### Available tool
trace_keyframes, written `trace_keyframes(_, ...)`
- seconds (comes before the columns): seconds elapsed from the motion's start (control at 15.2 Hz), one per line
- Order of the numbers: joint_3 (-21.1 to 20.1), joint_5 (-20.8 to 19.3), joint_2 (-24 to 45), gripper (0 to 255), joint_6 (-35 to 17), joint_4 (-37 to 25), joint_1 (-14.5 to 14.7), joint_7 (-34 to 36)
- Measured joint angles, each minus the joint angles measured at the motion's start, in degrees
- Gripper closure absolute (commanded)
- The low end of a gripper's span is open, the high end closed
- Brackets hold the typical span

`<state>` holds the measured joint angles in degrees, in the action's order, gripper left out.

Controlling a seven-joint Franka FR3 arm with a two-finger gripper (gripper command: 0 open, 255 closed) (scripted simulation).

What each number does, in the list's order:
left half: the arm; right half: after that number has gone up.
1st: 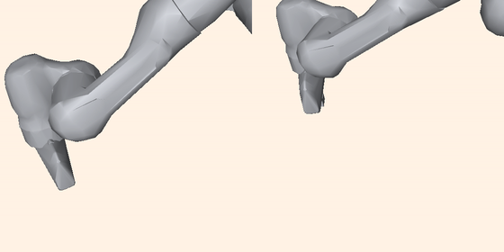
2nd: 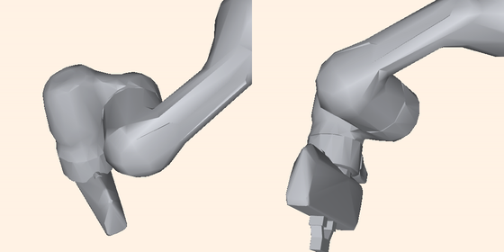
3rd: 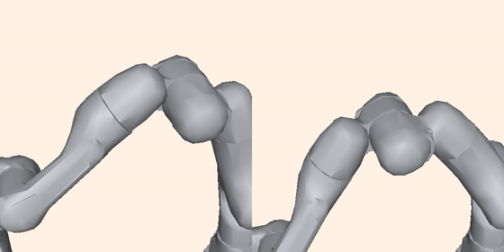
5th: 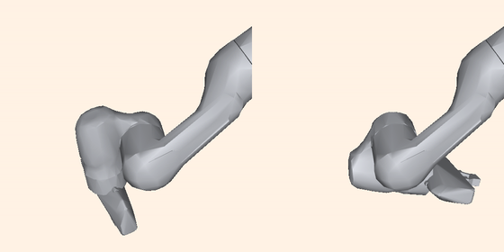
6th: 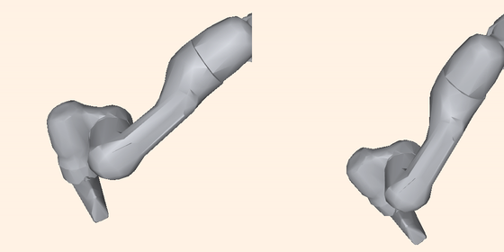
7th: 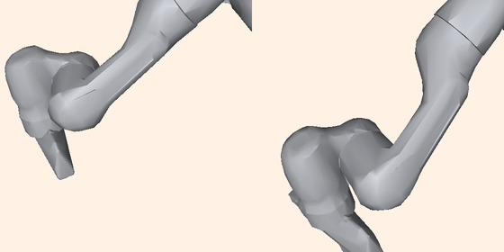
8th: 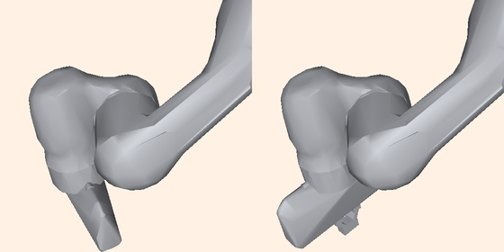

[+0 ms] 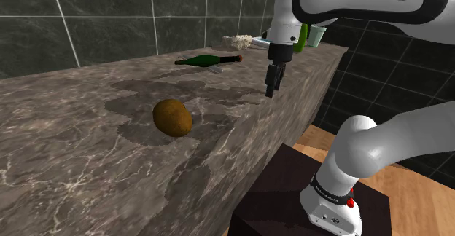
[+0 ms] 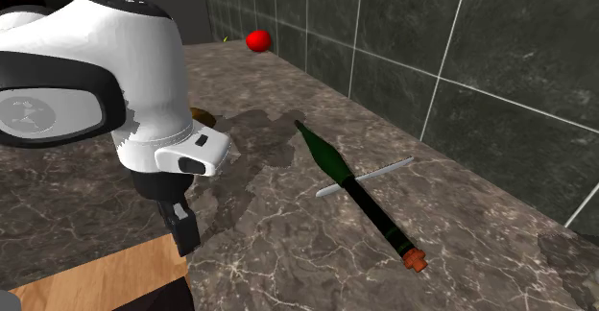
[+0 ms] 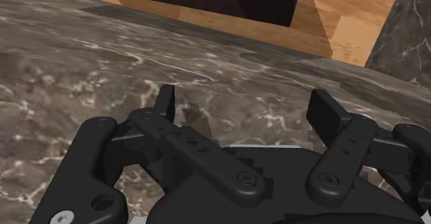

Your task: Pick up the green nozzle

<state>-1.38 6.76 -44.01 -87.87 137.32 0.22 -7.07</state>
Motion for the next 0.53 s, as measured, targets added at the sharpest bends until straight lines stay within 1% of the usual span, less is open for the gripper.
trace_keyframes(0.07, 0.0, 0.0, 0.0, 0, 0.0, 0.0, 0.0, 0.0)
trace_keyframes(0.13, 0.6, -0.6, 0.6, 0, -0.3, -0.4, 0.2, -1.4)
trace_keyframes(0.33, 3.8, -3.3, 4.3, 0, -2.3, -2.9, 1.3, -9.7)
trace_keyframes(0.53, 7.0, -5.6, 9.5, 0, -3.9, -7.6, 2.8, -19.0)
